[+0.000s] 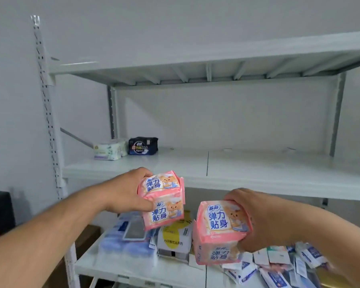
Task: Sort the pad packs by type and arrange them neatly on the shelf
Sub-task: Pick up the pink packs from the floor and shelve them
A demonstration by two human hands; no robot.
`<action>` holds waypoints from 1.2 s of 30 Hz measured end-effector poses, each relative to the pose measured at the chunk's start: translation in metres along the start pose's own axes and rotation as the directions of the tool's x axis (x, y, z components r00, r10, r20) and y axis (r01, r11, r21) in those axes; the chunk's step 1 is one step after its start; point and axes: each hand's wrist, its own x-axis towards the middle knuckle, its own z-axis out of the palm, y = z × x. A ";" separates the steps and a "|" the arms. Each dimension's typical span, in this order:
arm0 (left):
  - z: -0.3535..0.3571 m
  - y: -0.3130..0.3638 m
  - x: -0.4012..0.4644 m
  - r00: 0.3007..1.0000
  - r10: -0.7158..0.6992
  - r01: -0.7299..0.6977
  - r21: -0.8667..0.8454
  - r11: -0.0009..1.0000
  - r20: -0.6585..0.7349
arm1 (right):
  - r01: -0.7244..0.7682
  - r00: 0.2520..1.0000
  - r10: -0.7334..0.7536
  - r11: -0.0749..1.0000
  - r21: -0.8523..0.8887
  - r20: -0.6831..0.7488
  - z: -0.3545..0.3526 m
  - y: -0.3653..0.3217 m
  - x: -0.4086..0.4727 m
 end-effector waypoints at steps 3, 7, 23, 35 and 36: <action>-0.046 -0.031 0.031 0.999 0.006 -0.004 0.034 0.999 -0.040 | -0.032 0.999 0.032 0.999 -0.014 -0.017 -0.019 -0.021 0.046; -0.103 -0.077 0.080 0.995 0.007 -0.002 0.055 0.998 -0.104 | -0.051 0.997 0.051 0.999 0.002 -0.054 -0.037 -0.044 0.114; -0.160 -0.140 0.310 0.987 0.011 0.005 0.098 0.995 -0.161 | -0.072 0.992 0.075 0.997 0.036 -0.096 -0.073 0.016 0.350; -0.161 -0.159 0.470 0.987 0.157 -0.146 0.204 0.968 -0.039 | -0.096 0.991 0.093 0.995 -0.035 -0.098 -0.077 0.054 0.464; -0.158 -0.164 0.485 0.985 0.173 -0.166 0.199 0.966 -0.016 | -0.091 0.991 0.082 0.993 -0.082 -0.103 -0.077 0.058 0.475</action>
